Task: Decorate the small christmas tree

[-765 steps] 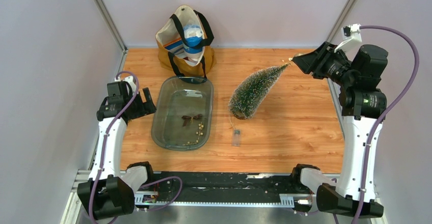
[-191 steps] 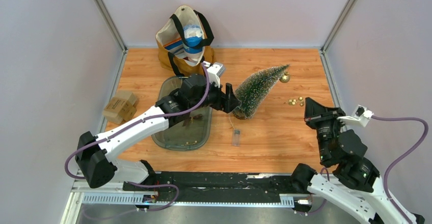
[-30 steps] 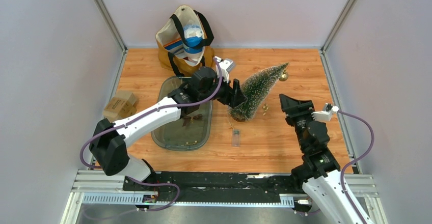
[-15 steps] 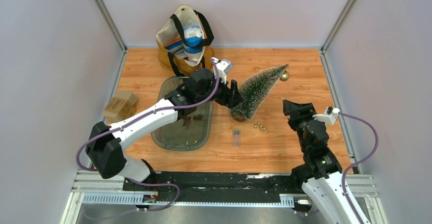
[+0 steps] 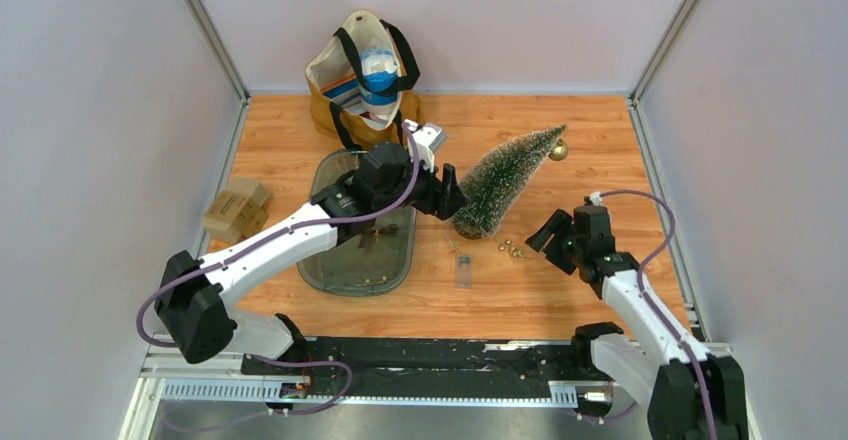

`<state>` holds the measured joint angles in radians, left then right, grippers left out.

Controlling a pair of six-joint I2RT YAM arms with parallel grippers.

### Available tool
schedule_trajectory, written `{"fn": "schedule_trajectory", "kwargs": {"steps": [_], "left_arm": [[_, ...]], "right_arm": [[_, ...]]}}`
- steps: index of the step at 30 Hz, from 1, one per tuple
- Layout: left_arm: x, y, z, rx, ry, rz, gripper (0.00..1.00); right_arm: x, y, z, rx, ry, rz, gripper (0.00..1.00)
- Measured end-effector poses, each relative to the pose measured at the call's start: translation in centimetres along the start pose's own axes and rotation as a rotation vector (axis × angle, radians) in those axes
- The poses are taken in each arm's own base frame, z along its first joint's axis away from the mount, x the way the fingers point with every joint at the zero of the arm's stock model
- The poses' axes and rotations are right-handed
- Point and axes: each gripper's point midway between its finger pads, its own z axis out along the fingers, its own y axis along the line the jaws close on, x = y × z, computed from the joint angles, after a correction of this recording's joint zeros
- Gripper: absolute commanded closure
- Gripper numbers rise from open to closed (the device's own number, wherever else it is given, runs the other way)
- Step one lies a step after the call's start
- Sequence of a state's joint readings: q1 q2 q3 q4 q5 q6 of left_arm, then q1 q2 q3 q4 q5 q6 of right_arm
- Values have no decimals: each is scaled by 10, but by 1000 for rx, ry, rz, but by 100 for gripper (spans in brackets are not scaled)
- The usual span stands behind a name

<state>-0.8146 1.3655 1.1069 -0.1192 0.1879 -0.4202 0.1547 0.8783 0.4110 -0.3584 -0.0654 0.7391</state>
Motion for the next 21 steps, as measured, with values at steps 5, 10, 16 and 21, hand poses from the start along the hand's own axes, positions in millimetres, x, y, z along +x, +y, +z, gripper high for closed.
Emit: {"fn": "schedule_trajectory", "kwargs": {"steps": [5, 10, 16, 21], "left_arm": [[-4, 1, -11, -17, -23, 2, 22], [-6, 4, -22, -36, -45, 3, 22], [-6, 10, -28, -59, -58, 0, 22], [-4, 14, -28, -70, -53, -3, 22]], "right_arm": [[16, 9, 16, -24, 180, -86, 30], [23, 24, 26, -105, 259, -137, 30], [38, 21, 32, -125, 342, -164, 32], [42, 19, 36, -127, 359, -175, 49]]}}
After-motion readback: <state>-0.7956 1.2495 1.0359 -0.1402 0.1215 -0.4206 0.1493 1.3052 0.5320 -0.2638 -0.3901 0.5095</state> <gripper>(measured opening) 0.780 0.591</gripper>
